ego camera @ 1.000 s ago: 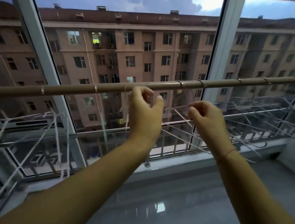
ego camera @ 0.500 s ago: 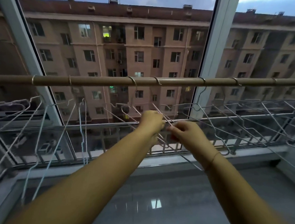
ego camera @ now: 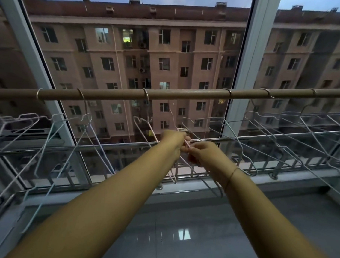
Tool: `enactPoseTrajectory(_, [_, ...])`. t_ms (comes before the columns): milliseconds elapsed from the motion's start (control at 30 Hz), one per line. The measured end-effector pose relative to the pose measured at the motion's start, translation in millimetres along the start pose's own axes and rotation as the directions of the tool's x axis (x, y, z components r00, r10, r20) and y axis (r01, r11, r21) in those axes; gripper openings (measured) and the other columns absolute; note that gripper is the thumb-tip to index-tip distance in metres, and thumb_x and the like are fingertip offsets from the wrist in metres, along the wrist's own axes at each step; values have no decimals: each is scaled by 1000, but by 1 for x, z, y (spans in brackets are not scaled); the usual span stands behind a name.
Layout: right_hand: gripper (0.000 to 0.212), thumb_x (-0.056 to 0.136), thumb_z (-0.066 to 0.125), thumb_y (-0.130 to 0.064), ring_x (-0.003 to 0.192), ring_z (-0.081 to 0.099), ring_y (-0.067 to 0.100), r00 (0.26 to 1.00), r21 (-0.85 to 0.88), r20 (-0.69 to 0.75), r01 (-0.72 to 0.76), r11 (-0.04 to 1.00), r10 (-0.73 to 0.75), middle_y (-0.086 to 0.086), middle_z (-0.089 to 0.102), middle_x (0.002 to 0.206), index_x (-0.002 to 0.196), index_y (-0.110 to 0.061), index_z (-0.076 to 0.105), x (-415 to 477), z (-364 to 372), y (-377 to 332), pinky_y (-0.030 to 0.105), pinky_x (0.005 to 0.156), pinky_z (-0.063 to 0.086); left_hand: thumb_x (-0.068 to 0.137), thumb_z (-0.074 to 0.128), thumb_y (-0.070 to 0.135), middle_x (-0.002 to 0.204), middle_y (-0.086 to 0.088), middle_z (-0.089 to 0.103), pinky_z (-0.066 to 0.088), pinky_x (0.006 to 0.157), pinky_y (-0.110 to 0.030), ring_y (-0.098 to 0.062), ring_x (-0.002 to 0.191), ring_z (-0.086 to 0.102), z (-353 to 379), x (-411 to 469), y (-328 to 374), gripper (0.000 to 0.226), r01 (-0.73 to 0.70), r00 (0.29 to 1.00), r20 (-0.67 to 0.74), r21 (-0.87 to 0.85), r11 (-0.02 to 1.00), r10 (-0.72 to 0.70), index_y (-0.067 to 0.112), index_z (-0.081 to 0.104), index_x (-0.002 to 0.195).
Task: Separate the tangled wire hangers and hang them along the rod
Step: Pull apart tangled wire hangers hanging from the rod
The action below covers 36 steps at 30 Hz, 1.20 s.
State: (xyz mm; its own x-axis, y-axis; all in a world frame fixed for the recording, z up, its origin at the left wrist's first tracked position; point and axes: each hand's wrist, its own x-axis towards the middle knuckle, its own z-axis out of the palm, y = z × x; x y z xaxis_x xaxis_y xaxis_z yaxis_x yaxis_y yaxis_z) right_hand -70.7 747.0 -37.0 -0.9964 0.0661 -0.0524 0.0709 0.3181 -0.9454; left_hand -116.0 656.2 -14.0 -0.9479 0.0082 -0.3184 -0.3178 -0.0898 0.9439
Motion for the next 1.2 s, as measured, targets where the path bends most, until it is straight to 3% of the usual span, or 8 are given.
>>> enactPoseTrajectory(100, [19, 87, 59, -22, 56, 53, 9, 995, -27, 87, -36, 999, 38, 4, 60, 66, 81, -9, 70, -2, -1, 16, 17, 51, 43, 89, 50, -2, 69, -12, 56, 44, 38, -20, -14, 42, 53, -6, 5, -20, 13, 36, 999, -7, 134, 990, -35, -3, 59, 81])
enactPoseTrajectory(233, [15, 89, 54, -22, 72, 57, 15, 1000, -60, 27, -10, 998, 12, 3, 64, 78, 79, -18, 65, 6, -5, 28, 28, 67, 51, 91, 46, 0, 66, -8, 54, 36, 45, -19, -13, 50, 43, -16, -2, -26, 17, -1, 997, 71, 299, 954, -21, 3, 60, 81])
enactPoseTrajectory(367, [14, 87, 56, -16, 91, 60, 17, 989, -273, -94, 86, 958, -115, 1, 62, 98, 101, -17, 58, 17, -5, 37, 27, 75, 51, 92, 40, -3, 63, -8, 50, 38, 51, -21, -14, 52, 43, -33, -5, -33, 22, -46, 986, 164, 375, 926, -18, 0, 61, 92])
enactPoseTrajectory(600, [36, 85, 60, -15, 109, 56, 18, 988, -451, 14, 141, 881, -151, 6, 57, 122, 120, -14, 56, 13, 0, 61, 37, 96, 47, 93, 36, 0, 61, -1, 52, 30, 53, -23, -11, 52, 42, -60, -3, -55, 32, -64, 955, 277, 547, 835, -109, 10, 67, 97])
enactPoseTrajectory(833, [17, 88, 58, -24, 84, 59, 12, 986, -495, 103, 167, 853, -133, -4, 66, 91, 103, -20, 66, 0, -17, 70, 25, 73, 46, 96, 41, 4, 68, -2, 56, 41, 60, -16, -12, 66, 48, -69, 1, -70, 33, -166, 926, 368, 592, 789, -81, 17, 70, 84])
enactPoseTrajectory(967, [11, 88, 59, -22, 66, 60, 11, 990, -442, 106, 129, 888, -90, -3, 66, 70, 79, -20, 65, -9, -26, 73, 27, 66, 51, 95, 47, 8, 85, -3, 62, 45, 81, -29, -17, 85, 53, -64, 3, -79, 25, -203, 934, 358, 584, 786, -25, 12, 71, 100])
enactPoseTrajectory(1067, [14, 88, 59, -17, 56, 63, 10, 997, -257, 79, 7, 966, 14, 3, 63, 62, 76, -12, 65, -18, -30, 77, 25, 60, 55, 91, 58, 14, 110, -5, 64, 50, 92, -38, -20, 99, 58, -54, 2, -89, 17, -258, 953, 280, 558, 789, 114, 15, 68, 104])
enactPoseTrajectory(1200, [15, 88, 58, -16, 50, 62, 12, 995, -67, 38, -84, 994, 87, 4, 60, 58, 77, -7, 65, -30, -32, 74, 22, 52, 52, 80, 69, 34, 98, 1, 53, 54, 77, -40, -20, 90, 58, -36, -10, -92, 18, -364, 916, 93, 601, 712, 390, 21, 64, 91])
